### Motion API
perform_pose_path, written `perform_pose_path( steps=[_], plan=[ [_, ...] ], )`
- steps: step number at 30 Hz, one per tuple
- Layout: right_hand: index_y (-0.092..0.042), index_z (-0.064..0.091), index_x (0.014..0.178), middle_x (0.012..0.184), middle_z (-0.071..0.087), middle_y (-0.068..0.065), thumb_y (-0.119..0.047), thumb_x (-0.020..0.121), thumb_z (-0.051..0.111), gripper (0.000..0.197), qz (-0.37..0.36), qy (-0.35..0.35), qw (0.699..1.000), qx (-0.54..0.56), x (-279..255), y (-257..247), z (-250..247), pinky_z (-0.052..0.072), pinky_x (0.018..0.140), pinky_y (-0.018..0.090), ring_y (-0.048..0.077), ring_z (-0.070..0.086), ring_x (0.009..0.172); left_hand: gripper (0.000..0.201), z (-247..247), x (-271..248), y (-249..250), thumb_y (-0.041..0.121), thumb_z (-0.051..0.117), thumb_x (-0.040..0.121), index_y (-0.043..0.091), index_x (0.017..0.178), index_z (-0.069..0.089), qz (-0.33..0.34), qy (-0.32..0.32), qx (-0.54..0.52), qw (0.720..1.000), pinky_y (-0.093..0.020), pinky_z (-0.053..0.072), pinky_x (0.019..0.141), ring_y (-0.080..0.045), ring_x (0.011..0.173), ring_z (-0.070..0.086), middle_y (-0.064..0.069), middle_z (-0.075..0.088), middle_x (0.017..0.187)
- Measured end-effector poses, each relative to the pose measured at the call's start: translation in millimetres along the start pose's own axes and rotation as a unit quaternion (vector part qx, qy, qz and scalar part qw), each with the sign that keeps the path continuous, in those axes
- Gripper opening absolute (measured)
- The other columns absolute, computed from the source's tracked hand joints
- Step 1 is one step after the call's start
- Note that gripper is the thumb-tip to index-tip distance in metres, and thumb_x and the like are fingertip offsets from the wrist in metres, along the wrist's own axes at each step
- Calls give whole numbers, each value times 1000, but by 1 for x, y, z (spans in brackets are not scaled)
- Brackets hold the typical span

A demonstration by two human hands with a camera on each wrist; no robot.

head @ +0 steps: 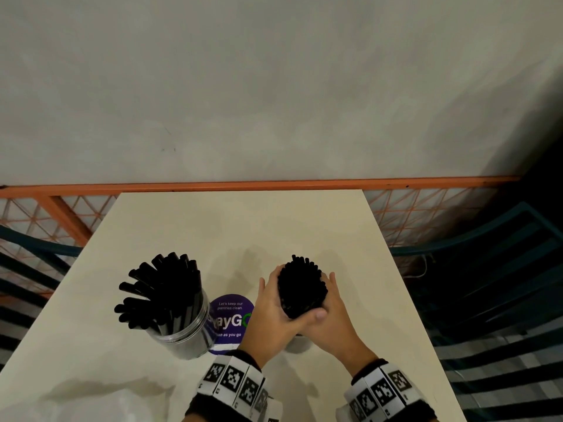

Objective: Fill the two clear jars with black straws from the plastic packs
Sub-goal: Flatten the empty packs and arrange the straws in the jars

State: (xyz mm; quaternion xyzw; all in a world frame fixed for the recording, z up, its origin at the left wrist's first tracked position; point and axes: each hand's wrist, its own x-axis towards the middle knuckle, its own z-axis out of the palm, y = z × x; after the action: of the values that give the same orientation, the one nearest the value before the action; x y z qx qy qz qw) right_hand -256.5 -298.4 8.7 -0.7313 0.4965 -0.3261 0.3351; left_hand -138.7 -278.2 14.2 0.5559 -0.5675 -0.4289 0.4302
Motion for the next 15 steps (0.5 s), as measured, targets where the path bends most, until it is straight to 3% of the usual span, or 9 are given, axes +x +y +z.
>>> perform_pose_path(
  steps=[2, 4, 6, 8, 11, 13, 15],
  plan=[
    [-36, 47, 121, 114, 48, -27, -55, 64, 61, 62, 12, 5, 1000, 29, 1, 1, -1, 2, 119, 48, -12, 39, 118, 89, -4, 2, 3, 66, 77, 48, 54, 122, 28, 8, -15, -5, 1000, -42, 33, 111, -13, 131, 39, 15, 49, 128],
    [-45, 36, 126, 128, 45, -15, -49, 57, 78, 81, 20, 15, 994, 107, -2, 7, -5, 16, 118, 51, 5, 41, 126, 105, -13, 2, 5, 62, 80, 45, 51, 129, 18, 11, -45, -23, 999, -21, 34, 107, 3, 129, 35, 17, 40, 134],
    [-50, 19, 134, 143, 31, -12, -46, 48, 87, 110, 25, 11, 984, 177, -9, 12, -13, 29, 115, 39, 9, 35, 134, 120, -24, 0, 6, 55, 84, 41, 47, 134, 7, 13, -69, -37, 997, -1, 30, 96, 22, 122, 31, 26, 30, 135],
    [-46, 7, 139, 150, 23, -14, -50, 42, 89, 127, 27, -2, 981, 192, -15, 14, -18, 30, 114, 27, 1, 28, 137, 131, -32, -1, 7, 48, 87, 40, 44, 138, -1, 12, -94, -42, 995, -2, 30, 98, 18, 123, 34, 26, 32, 136],
    [-43, -2, 141, 151, 21, -13, -51, 43, 88, 133, 19, -6, 985, 169, -18, 19, -16, 27, 117, 35, 0, 24, 139, 138, -34, 0, 9, 26, 90, 44, 40, 139, -9, 8, -124, -21, 992, -2, 30, 97, 18, 119, 38, 25, 36, 130],
    [-53, -2, 137, 150, 23, -11, -56, 50, 83, 122, 9, -5, 986, 169, -15, 17, -14, 24, 118, 41, 4, 25, 140, 138, -30, 2, 10, 23, 90, 46, 36, 141, -9, 13, -125, -13, 992, -3, 30, 99, 17, 122, 37, 24, 37, 132],
    [-66, 3, 130, 148, 24, -17, -62, 59, 72, 99, -21, -5, 993, 116, -7, 10, -12, 9, 120, 48, 1, 22, 140, 131, -23, 5, 10, 37, 88, 47, 33, 144, 0, 19, -114, -12, 993, -13, 29, 106, 9, 128, 35, 20, 38, 138]
  ],
)
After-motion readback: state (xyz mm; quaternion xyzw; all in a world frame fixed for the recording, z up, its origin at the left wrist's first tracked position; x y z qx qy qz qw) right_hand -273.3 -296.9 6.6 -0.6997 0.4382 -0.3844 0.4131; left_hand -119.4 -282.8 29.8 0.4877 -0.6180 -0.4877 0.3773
